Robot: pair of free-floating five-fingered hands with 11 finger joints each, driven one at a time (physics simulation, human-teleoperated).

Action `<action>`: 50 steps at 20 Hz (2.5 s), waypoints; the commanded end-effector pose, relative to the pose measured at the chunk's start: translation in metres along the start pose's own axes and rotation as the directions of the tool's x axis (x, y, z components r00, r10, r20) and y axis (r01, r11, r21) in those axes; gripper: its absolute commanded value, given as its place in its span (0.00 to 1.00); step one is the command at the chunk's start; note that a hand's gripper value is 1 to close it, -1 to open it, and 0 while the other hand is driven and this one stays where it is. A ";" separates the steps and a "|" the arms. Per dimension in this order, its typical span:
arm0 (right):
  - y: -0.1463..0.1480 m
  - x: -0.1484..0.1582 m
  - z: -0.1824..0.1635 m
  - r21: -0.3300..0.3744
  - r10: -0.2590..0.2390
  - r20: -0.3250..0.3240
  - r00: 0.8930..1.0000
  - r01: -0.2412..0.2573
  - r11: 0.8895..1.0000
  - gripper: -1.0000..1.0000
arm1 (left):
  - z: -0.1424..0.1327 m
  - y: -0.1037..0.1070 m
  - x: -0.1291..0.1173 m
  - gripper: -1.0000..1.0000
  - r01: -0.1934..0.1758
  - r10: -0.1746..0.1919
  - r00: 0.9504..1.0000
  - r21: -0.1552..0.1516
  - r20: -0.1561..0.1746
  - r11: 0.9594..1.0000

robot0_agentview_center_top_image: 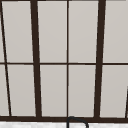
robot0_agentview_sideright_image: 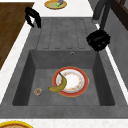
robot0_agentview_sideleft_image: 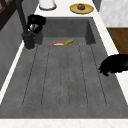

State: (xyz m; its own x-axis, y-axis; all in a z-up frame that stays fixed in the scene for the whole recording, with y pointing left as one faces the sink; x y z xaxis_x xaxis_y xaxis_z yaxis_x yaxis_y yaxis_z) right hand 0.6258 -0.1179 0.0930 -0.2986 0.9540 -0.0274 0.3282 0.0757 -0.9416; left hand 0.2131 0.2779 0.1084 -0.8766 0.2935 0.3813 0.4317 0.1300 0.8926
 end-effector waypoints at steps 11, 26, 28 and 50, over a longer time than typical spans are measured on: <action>0.022 -0.008 0.022 -0.086 -0.069 -0.059 0.996 0.064 0.994 1.00 | 0.000 0.000 0.000 0.50 0.000 0.000 1.000 0.000 0.000 1.000; -0.005 -0.011 0.004 -0.035 -0.025 -0.016 1.000 0.025 0.999 0.00 | 0.000 0.000 0.000 0.50 0.000 0.000 1.000 0.000 0.000 1.000; -0.018 -0.014 0.014 -0.045 -0.016 -0.021 1.000 0.015 0.999 0.00 | 0.000 0.000 0.000 0.50 0.000 0.000 1.000 0.000 0.000 1.000; -0.091 -0.022 0.138 0.038 -0.106 -0.152 0.983 0.113 0.993 0.00 | 0.000 0.000 0.000 0.50 0.000 0.000 1.000 0.000 0.000 1.000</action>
State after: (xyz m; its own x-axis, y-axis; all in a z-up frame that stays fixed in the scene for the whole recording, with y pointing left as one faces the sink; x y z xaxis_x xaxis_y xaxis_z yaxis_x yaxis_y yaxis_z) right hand 0.4952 -0.1817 0.1323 -0.2177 0.9741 0.0607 0.3149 0.1290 -0.9403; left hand 0.2131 0.2779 0.1084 -0.8766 0.2935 0.3813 0.4317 0.1300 0.8926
